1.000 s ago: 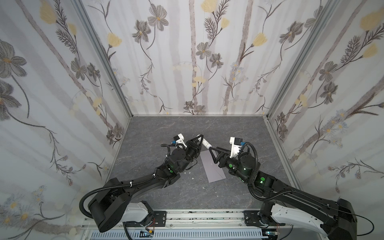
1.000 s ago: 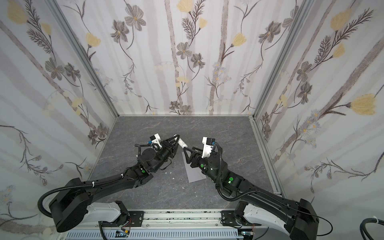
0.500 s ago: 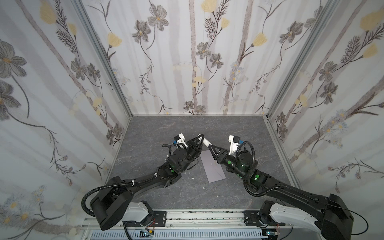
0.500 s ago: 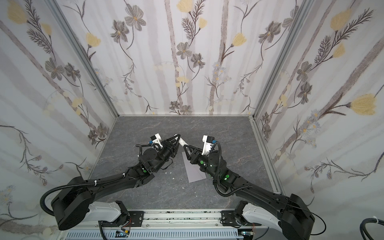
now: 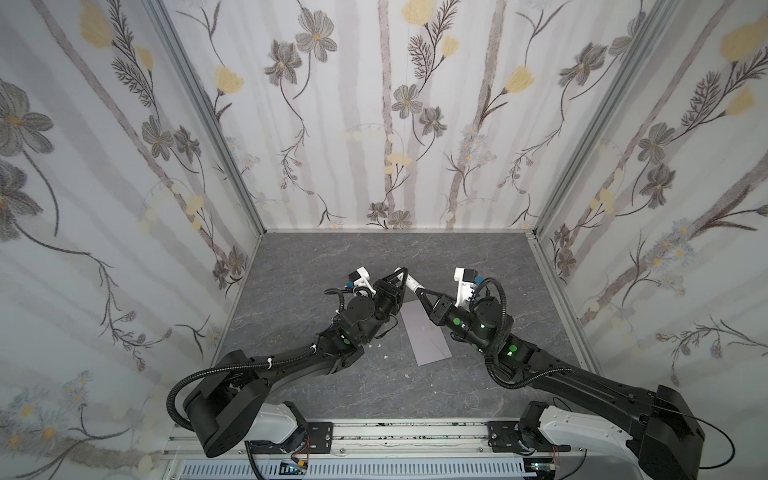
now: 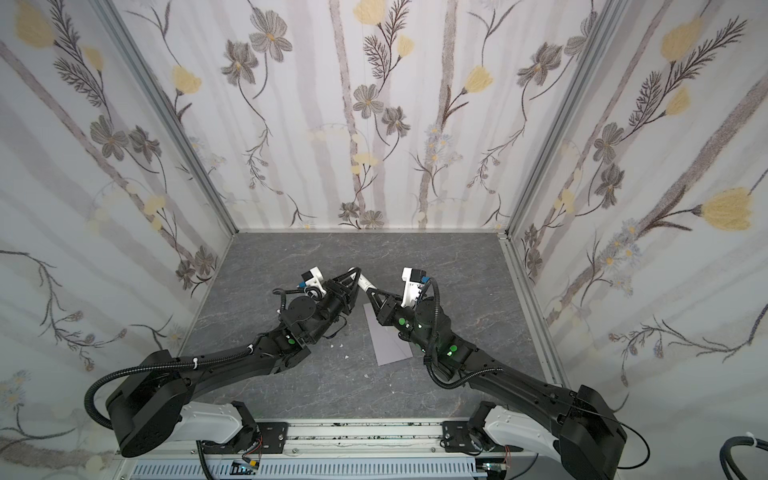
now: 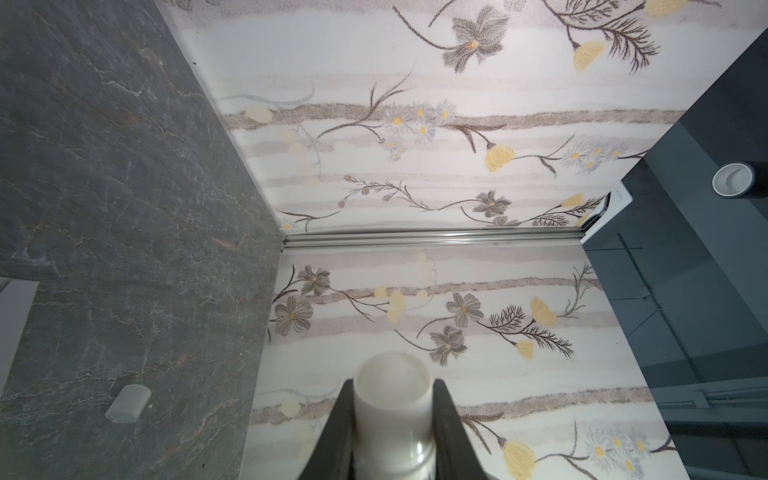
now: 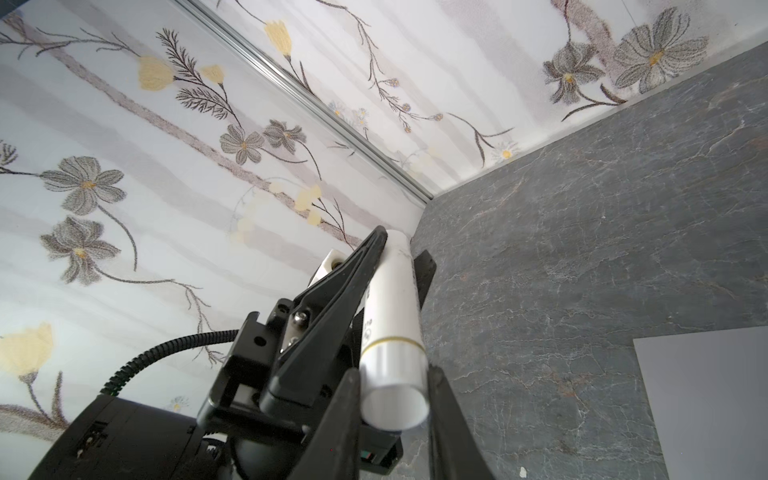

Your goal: Place the letter into the envelope and seal it

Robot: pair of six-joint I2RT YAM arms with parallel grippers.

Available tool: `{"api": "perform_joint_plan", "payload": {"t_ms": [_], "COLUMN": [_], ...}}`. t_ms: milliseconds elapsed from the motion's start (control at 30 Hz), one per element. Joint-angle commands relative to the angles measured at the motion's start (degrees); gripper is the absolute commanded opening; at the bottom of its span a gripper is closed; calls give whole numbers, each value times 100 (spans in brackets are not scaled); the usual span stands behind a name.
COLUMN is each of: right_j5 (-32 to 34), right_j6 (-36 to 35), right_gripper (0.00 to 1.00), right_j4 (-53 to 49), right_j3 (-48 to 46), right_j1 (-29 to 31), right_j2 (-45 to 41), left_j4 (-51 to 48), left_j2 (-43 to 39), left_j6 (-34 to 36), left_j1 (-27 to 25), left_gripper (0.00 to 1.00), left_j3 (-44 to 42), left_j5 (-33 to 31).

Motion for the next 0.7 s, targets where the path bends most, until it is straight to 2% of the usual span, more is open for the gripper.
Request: {"api": "perform_joint_plan", "payload": {"t_ms": [0,400,667], "right_j5": [303,1723,3340], "right_j6": [-493,-2060,-3439], "right_gripper": [18,15,14], "right_j4": [-512,-2320,-3073], "right_j3": [138,853,1407], "right_j1": [7,263,1018], "right_j2": [-39,-103,206], "left_j4": [269,203,101], "left_j2": [10,-13,4], "left_j6": [-72,-242,-312], "left_j1": [-20,-18,-2], "left_gripper": [0,0,0], "left_j3": [35,65,111], "left_j5": [310,689,907]}}
